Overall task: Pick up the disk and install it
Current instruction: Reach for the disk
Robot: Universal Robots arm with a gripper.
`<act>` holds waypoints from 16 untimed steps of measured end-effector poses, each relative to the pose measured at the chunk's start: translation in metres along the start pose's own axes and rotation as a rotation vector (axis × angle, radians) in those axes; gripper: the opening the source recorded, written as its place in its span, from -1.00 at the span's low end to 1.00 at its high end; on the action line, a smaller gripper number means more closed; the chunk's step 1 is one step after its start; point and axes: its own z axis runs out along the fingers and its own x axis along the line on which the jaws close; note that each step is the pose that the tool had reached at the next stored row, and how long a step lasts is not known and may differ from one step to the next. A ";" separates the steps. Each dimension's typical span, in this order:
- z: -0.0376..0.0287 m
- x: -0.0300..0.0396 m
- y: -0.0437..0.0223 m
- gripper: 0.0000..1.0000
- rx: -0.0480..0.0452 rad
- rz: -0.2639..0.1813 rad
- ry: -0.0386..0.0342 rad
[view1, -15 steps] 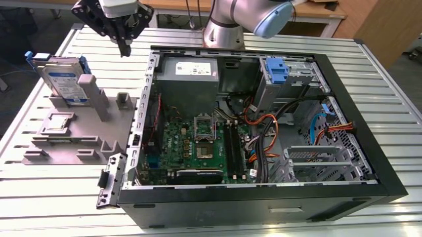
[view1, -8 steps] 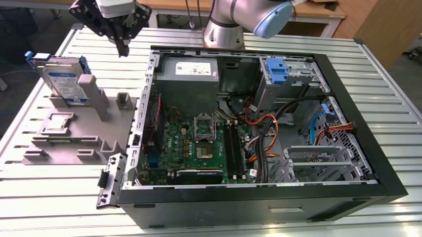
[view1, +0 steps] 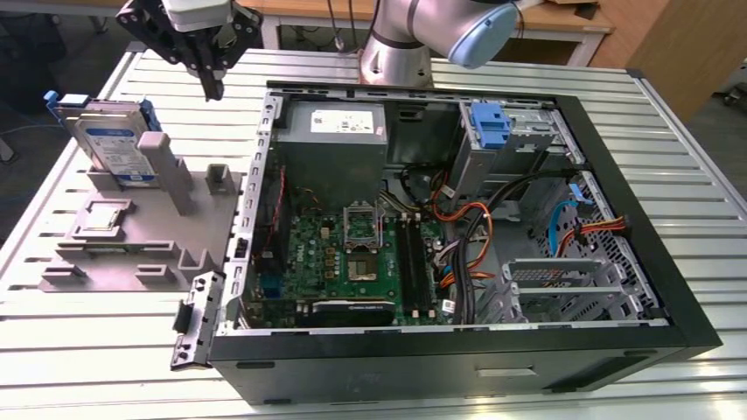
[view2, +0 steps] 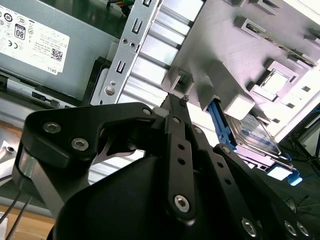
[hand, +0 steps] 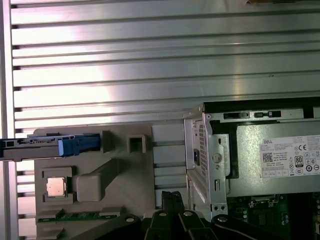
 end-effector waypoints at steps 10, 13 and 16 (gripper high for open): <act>0.0000 0.0054 -0.0004 -0.80 0.0000 0.000 0.0000; 0.0001 0.0072 -0.0005 -0.80 0.0000 0.000 0.0000; 0.0003 0.0100 -0.0008 -0.80 0.0000 0.000 0.0000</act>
